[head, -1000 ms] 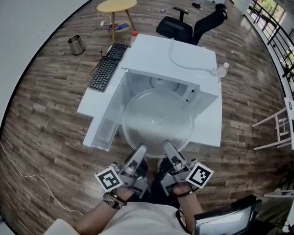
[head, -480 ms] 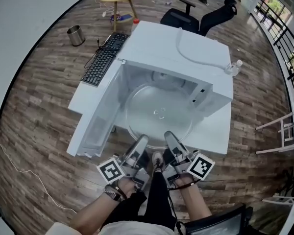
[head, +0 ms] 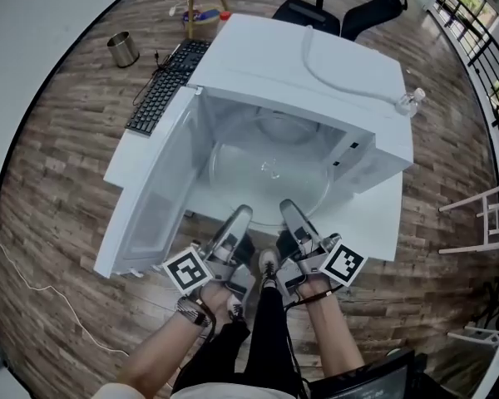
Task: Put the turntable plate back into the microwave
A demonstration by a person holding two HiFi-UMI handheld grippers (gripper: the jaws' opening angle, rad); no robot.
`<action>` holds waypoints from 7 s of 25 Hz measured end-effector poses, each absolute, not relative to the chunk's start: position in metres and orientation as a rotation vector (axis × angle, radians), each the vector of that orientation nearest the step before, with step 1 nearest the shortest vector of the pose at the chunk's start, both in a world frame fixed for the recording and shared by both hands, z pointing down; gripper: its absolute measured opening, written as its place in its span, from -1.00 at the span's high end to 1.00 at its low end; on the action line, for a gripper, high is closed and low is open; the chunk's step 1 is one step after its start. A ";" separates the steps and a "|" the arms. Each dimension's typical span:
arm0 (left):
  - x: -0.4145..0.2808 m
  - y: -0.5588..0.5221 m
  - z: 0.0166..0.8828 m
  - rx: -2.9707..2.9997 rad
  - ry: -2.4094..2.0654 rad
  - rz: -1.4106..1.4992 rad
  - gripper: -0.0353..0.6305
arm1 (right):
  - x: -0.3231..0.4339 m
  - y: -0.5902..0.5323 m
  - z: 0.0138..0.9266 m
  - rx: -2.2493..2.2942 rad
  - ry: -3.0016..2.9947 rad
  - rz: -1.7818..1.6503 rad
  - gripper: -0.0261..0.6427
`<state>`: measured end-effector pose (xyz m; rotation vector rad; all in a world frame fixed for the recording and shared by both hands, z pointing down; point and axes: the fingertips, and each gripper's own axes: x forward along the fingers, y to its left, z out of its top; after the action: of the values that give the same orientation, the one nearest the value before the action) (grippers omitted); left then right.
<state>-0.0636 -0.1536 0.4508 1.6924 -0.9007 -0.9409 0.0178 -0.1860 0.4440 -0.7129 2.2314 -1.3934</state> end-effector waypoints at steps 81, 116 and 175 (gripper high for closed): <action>-0.078 -0.307 0.463 1.564 -0.908 -1.073 0.57 | 0.004 -0.330 0.477 -0.862 2.103 -1.569 0.60; -0.070 -0.298 0.494 1.548 -0.961 -0.944 0.65 | 0.023 -0.293 0.500 -0.866 1.984 -1.606 0.76; -0.081 -0.317 0.490 1.599 -1.185 -0.800 0.66 | 0.022 -0.318 0.484 -1.068 2.192 -1.519 0.66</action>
<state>-0.0811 -0.3166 0.4900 1.5992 -1.1855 -0.8003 0.0224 -0.3185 0.4840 -1.0677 2.1917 -1.5193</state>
